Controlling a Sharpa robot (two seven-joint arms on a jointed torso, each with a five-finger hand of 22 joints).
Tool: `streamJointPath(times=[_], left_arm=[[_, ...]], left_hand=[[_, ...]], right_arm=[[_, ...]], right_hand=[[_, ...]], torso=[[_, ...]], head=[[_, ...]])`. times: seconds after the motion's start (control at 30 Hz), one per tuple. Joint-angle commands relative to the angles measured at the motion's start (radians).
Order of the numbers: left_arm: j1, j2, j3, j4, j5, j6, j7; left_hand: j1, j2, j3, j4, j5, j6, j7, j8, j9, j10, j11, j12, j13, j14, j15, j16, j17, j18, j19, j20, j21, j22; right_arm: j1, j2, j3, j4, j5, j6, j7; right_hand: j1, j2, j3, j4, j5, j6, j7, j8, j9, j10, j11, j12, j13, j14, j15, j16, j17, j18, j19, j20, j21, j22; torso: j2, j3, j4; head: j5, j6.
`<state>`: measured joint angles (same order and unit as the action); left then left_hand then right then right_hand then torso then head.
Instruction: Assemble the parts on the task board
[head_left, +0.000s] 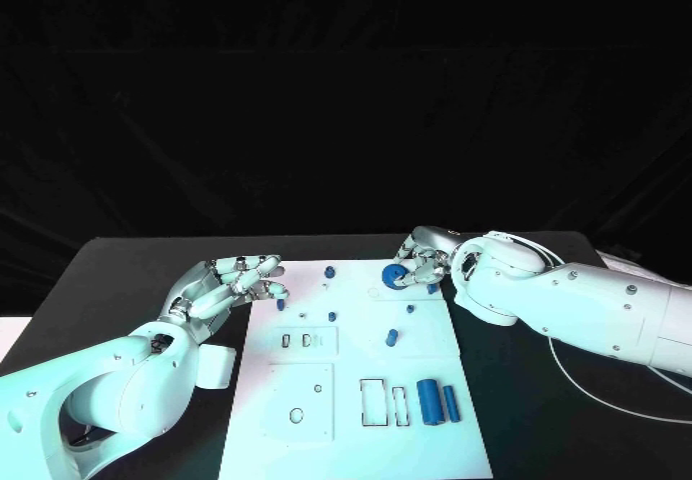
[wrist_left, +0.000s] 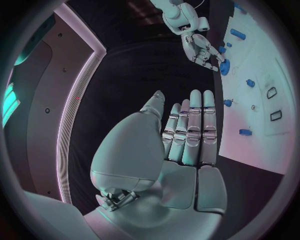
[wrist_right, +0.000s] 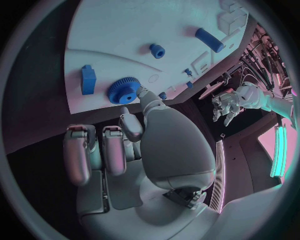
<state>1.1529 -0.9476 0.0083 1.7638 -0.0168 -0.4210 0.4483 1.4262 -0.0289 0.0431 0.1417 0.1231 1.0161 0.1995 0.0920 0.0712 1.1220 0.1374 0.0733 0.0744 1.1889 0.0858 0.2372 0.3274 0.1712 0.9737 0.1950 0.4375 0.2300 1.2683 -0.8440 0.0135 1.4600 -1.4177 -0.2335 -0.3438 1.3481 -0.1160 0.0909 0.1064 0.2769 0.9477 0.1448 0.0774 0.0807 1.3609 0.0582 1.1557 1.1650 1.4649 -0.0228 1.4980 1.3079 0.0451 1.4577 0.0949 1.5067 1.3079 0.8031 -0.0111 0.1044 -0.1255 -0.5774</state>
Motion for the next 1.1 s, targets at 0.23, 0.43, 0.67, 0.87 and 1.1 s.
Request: streamJointPath(times=[0.23, 0.43, 0.67, 0.87, 1.1], left_arm=[[0.001, 0.002, 0.001, -0.002, -0.005, 0.02, 0.006], [0.001, 0.003, 0.001, -0.002, -0.005, 0.021, 0.005], [0.001, 0.001, 0.001, -0.002, -0.005, 0.021, 0.004], [0.001, 0.001, 0.001, -0.002, -0.005, 0.022, 0.004], [0.001, 0.0, 0.001, -0.002, -0.005, 0.023, 0.003]], left_hand=[[0.0, 0.007, 0.001, -0.007, -0.002, 0.001, 0.006, -0.006, -0.001, -0.002, 0.008, -0.004, 0.001, -0.005, 0.001, -0.004, 0.001, 0.007, -0.007, -0.002, 0.002, 0.001], [0.0, 0.007, 0.001, -0.007, -0.002, 0.001, 0.006, -0.006, -0.001, -0.002, 0.008, -0.004, 0.001, -0.005, 0.001, -0.004, 0.001, 0.007, -0.007, -0.002, 0.002, 0.001], [0.001, 0.007, 0.001, -0.007, -0.002, 0.001, 0.006, -0.007, -0.001, -0.002, 0.008, -0.005, 0.001, -0.007, 0.002, -0.005, 0.001, 0.007, -0.008, -0.002, 0.001, 0.001], [0.001, 0.007, 0.001, -0.007, -0.002, 0.001, 0.006, -0.007, -0.001, -0.002, 0.008, -0.005, 0.001, -0.007, 0.002, -0.005, 0.001, 0.007, -0.008, -0.002, 0.001, 0.001], [0.001, 0.007, 0.001, -0.007, -0.002, 0.001, 0.006, -0.007, -0.001, -0.002, 0.008, -0.005, 0.001, -0.007, 0.002, -0.005, 0.001, 0.007, -0.008, -0.002, 0.001, 0.001]], right_arm=[[-0.005, 0.015, 0.0, -0.02, -0.014, 0.018, -0.014], [-0.006, 0.022, 0.0, -0.033, -0.015, 0.026, -0.015], [-0.006, 0.022, 0.0, -0.045, -0.012, 0.046, -0.014], [-0.007, 0.027, 0.0, -0.046, -0.011, 0.062, -0.012], [-0.011, 0.037, -0.001, -0.048, -0.03, 0.074, -0.016]], right_hand=[[0.01, 0.013, -0.007, -0.001, 0.001, 0.008, 0.003, 0.005, 0.001, 0.007, 0.0, 0.013, 0.012, 0.08, 0.009, 0.007, 0.124, -0.011, 0.009, 0.002, 0.004, 0.112], [0.011, 0.02, -0.008, 0.002, 0.001, 0.014, 0.003, 0.008, 0.002, 0.015, 0.0, 0.032, 0.033, 0.08, 0.01, 0.008, 0.126, -0.011, 0.01, 0.003, 0.005, 0.114], [0.016, 0.035, -0.005, 0.003, 0.002, 0.035, 0.0, 0.018, 0.006, 0.03, -0.002, 0.067, 0.072, 0.08, 0.008, 0.01, 0.129, -0.012, 0.012, 0.003, 0.008, 0.119], [0.022, 0.05, 0.002, 0.002, -0.004, 0.064, -0.007, 0.031, 0.011, 0.044, -0.008, 0.096, 0.104, 0.081, 0.004, 0.012, 0.133, -0.013, 0.015, 0.0, 0.01, 0.125], [0.024, 0.054, 0.008, 0.001, -0.028, 0.077, -0.01, 0.035, 0.013, 0.051, -0.011, 0.109, 0.12, 0.081, 0.001, 0.013, 0.136, -0.014, 0.018, -0.003, 0.012, 0.129]], torso=[[-0.001, -0.0011, 0.0001], [-0.001, -0.0012, 0.0018], [-0.001, -0.0019, 0.002], [-0.001, -0.0013, 0.0019], [0.0, -0.0011, 0.0023]], head=[[0.001, -0.003], [0.0, -0.005], [-0.001, -0.008], [0.0, -0.008], [0.001, -0.011]])
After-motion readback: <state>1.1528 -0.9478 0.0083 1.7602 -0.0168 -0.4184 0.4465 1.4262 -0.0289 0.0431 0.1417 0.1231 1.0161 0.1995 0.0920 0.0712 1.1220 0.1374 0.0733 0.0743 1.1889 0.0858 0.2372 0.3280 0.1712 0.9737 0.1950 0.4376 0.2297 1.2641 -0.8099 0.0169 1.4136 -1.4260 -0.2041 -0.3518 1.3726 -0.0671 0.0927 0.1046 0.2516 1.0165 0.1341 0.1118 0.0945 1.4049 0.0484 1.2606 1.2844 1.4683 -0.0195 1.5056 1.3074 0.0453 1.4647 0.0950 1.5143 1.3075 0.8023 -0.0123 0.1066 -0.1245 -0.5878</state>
